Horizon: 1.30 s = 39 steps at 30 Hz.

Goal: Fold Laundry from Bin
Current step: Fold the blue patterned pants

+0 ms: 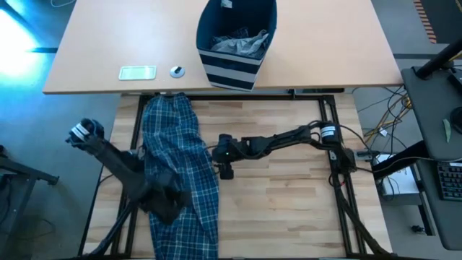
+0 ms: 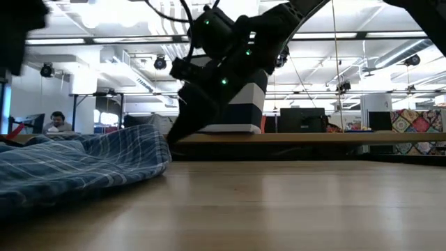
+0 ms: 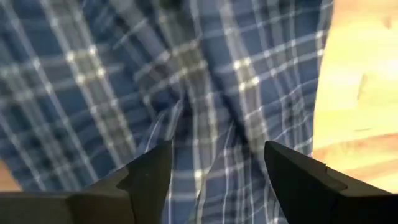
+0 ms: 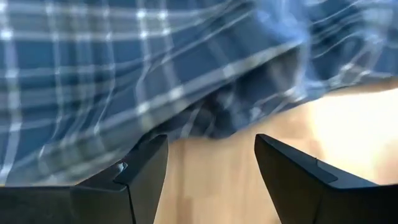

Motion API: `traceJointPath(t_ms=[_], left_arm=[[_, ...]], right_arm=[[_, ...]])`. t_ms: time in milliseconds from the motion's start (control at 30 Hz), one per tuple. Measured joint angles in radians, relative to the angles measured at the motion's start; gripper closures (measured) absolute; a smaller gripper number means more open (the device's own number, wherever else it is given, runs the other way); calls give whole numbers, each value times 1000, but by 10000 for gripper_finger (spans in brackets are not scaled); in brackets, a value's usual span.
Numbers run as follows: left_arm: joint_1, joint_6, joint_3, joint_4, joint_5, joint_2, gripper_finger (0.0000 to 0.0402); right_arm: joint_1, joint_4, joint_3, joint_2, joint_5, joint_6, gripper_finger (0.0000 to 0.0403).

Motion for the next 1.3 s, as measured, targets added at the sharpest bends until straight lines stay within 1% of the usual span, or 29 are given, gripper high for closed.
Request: traceJointPath(t_ms=[67, 233, 433, 533, 633, 733, 833, 900, 967, 1033, 1067, 1133, 1167, 1200, 1300], left_arm=[[-35, -25, -3, 5, 4, 10, 164], [-76, -2, -27, 36, 2, 36, 164], [-94, -2, -123, 39, 20, 26, 164], [-84, 9, -195, 167, -25, 6, 164], [-77, 18, -264, 293, -33, 2, 164], [-77, 10, -308, 347, -31, 10, 167], [-69, 11, -317, 375, -32, 14, 176], [-68, 18, -311, 374, -32, 13, 194], [-70, 24, -298, 376, -32, 13, 225], [-69, 33, -295, 374, -26, 13, 271], [-69, 35, -296, 371, -15, 14, 299], [-69, 36, -296, 369, 13, 15, 362], [-69, 33, -295, 369, 33, 15, 381], [-69, 30, -288, 360, 59, 14, 388], [-79, 38, -227, 292, 130, 8, 388]], right_arm=[[-2, 33, 0, 0, 24, 0, 165], [-22, 93, 2, 12, 24, -11, 165], [-19, 92, 0, 61, -6, 3, 165], [-14, 97, 10, 72, -6, 48, 165], [-14, 94, 14, 78, -6, 81, 165], [-13, 97, 14, 78, -5, 84, 165], [-12, 96, 14, 78, -6, 85, 165], [-12, 100, 14, 78, -34, 83, 165], [-13, 114, 14, 80, -95, 50, 165], [-10, 144, 16, 93, -101, 28, 165], [-10, 151, 16, 103, -85, 29, 165], [-10, 172, 15, 118, -57, 62, 165], [-10, 174, 13, 121, -51, 81, 165], [-10, 186, 13, 121, -50, 88, 166], [-10, 235, 15, 115, -48, 98, 171]])
